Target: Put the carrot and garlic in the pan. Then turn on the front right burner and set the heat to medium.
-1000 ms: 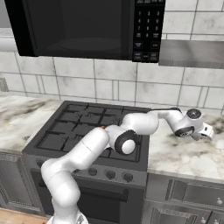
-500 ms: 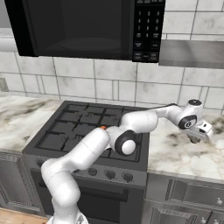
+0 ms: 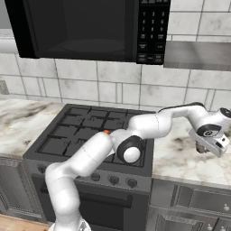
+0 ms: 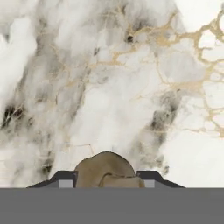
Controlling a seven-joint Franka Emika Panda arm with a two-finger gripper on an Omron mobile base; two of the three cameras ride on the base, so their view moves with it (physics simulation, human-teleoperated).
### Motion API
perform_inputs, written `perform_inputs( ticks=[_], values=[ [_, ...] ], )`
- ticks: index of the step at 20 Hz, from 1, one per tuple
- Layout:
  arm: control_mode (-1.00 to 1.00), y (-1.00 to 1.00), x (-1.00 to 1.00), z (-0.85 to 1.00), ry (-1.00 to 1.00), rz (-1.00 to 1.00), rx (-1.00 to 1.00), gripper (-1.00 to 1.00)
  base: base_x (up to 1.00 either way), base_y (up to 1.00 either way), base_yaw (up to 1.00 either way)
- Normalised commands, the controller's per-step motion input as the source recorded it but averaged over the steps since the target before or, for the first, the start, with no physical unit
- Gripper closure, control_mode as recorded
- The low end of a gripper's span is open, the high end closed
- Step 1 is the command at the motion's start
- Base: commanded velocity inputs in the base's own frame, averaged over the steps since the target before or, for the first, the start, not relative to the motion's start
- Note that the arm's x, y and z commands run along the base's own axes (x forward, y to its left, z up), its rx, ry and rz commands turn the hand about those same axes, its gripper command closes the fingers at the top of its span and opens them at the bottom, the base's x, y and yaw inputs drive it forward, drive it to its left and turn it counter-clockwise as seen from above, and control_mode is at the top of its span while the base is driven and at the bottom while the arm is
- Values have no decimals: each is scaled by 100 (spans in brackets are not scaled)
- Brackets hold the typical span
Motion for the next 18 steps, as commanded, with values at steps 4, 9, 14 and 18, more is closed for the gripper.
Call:
perform_inputs(
  ticks=[4,9,14,18],
  values=[
    [-100,60,-100,0,-40,-5,12,100,0,0,0],
    [-100,94,-97,4,-50,-8,1,100,0,0,0],
    [-100,100,-91,0,-51,-10,0,100,0,0,0],
    [-100,97,-67,42,-35,-8,-1,100,0,0,0]
  ],
)
